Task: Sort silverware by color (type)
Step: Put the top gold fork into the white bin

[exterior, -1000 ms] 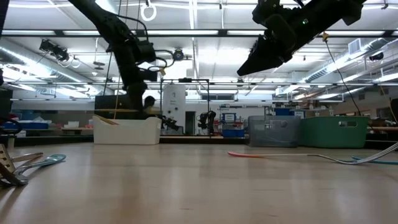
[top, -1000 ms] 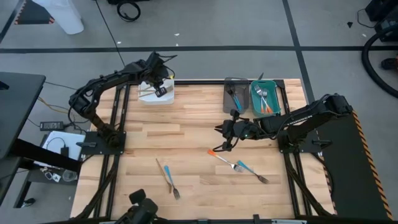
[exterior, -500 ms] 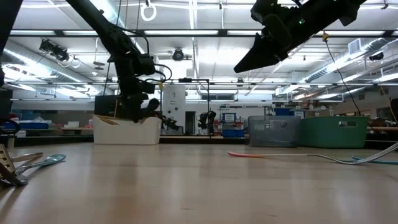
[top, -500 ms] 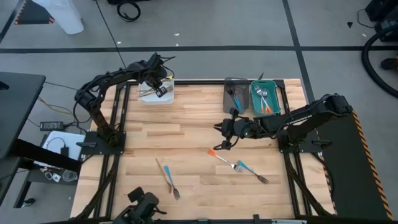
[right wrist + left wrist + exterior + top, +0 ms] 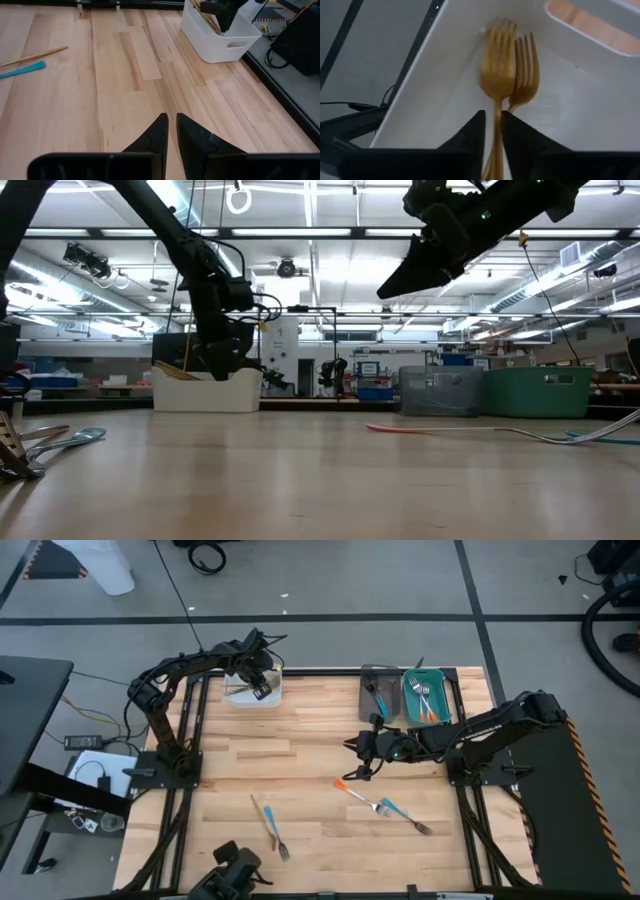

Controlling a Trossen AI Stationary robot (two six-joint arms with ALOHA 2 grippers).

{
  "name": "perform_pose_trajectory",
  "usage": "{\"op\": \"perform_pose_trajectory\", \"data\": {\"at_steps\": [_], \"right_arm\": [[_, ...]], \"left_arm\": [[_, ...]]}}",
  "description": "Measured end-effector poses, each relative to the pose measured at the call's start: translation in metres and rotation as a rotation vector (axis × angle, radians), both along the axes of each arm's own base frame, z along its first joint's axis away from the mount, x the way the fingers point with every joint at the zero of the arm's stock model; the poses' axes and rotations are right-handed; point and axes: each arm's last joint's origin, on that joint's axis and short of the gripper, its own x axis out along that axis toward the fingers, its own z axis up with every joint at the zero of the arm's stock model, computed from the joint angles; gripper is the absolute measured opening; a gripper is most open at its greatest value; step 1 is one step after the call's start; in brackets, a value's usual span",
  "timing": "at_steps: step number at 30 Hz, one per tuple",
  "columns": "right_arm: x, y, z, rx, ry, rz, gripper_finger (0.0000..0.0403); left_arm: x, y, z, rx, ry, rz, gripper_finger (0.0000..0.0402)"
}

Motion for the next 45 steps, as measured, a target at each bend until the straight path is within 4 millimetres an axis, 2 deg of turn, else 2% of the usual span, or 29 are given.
{"op": "perform_pose_trajectory", "data": {"at_steps": [4, 7, 13, 18, 23, 26, 35, 39, 45], "right_arm": [[0.0, 0.0, 0.0, 0.008, -0.003, -0.004, 0.0048], [0.0, 0.001, 0.0, 0.013, -0.005, -0.004, 0.0048], [0.0, 0.002, 0.0, 0.017, -0.007, -0.002, 0.0048], [0.0, 0.002, 0.0, 0.022, -0.009, -0.004, 0.0048], [0.0, 0.002, 0.0, 0.022, -0.008, -0.004, 0.0048], [0.0, 0.002, 0.0, 0.022, -0.008, -0.004, 0.0048], [0.0, 0.002, 0.0, 0.021, -0.011, -0.003, 0.0048], [0.0, 0.002, 0.0, 0.019, -0.01, -0.002, 0.0048], [0.0, 0.002, 0.0, 0.017, -0.01, 0.0, 0.0048]], "left_arm": [[-0.001, -0.006, 0.006, -0.009, 0.028, -0.011, 0.0128], [-0.005, -0.014, 0.015, -0.008, 0.057, -0.031, 0.0146], [-0.009, -0.03, 0.032, -0.033, 0.088, -0.064, 0.0146], [-0.006, -0.041, 0.028, -0.091, 0.138, -0.076, 0.0145], [0.004, -0.048, 0.023, -0.006, 0.251, -0.056, 0.0152], [0.008, -0.048, 0.02, -0.007, 0.242, -0.036, 0.0156], [-0.002, -0.036, 0.0, -0.133, 0.244, 0.078, 0.013], [-0.003, -0.034, -0.002, -0.146, 0.241, 0.086, 0.0114], [-0.003, -0.035, -0.002, -0.145, 0.243, 0.077, 0.0067]]}}
